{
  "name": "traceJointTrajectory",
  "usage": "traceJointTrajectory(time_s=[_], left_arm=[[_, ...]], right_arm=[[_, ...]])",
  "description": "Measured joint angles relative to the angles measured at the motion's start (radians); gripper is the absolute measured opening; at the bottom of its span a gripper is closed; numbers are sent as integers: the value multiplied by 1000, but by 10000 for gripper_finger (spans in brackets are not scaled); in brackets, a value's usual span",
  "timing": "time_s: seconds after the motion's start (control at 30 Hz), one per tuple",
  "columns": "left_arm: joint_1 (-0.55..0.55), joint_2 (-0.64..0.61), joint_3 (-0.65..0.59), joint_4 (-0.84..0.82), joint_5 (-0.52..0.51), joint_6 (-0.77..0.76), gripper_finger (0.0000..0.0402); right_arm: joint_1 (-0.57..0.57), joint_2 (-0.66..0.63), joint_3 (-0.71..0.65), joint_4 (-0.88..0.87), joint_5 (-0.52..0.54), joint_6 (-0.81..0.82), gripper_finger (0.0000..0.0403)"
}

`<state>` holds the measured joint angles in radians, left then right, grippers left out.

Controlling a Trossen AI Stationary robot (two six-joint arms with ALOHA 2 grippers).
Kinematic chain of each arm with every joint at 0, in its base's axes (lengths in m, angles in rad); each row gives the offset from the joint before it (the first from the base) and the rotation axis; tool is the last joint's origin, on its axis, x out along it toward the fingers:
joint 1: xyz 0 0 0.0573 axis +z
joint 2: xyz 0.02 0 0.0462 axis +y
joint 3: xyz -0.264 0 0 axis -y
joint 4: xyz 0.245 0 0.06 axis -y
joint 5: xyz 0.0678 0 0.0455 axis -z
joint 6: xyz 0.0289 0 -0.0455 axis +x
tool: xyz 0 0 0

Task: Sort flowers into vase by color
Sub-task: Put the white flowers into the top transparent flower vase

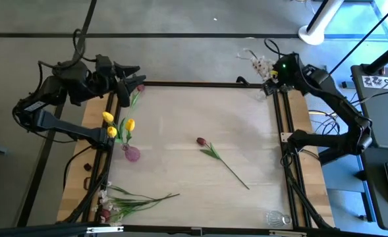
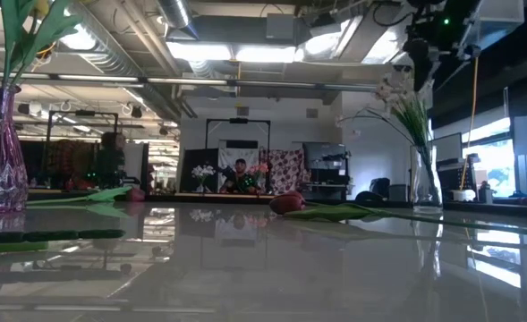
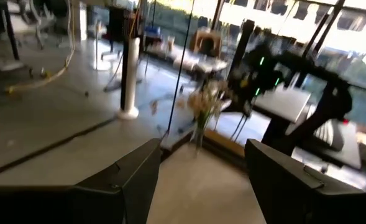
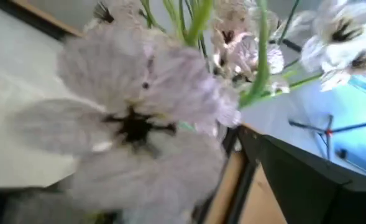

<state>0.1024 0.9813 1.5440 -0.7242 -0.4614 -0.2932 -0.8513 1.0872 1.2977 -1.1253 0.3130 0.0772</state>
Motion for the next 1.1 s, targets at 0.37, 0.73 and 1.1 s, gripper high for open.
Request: traceJointTrajectory(time_s=[0.37,0.73,1.1], left_arm=[[0,9,0,-323,109,-191,231],[-249,48,79,97,611,-300,231],[-740,163,74,-77,567,-630,231]], right_arm=[[0,-22,320,-148,-187,-18,305],[1,-48,359,205,-678,26,283],[1,-17,359,263,-744,129,265]])
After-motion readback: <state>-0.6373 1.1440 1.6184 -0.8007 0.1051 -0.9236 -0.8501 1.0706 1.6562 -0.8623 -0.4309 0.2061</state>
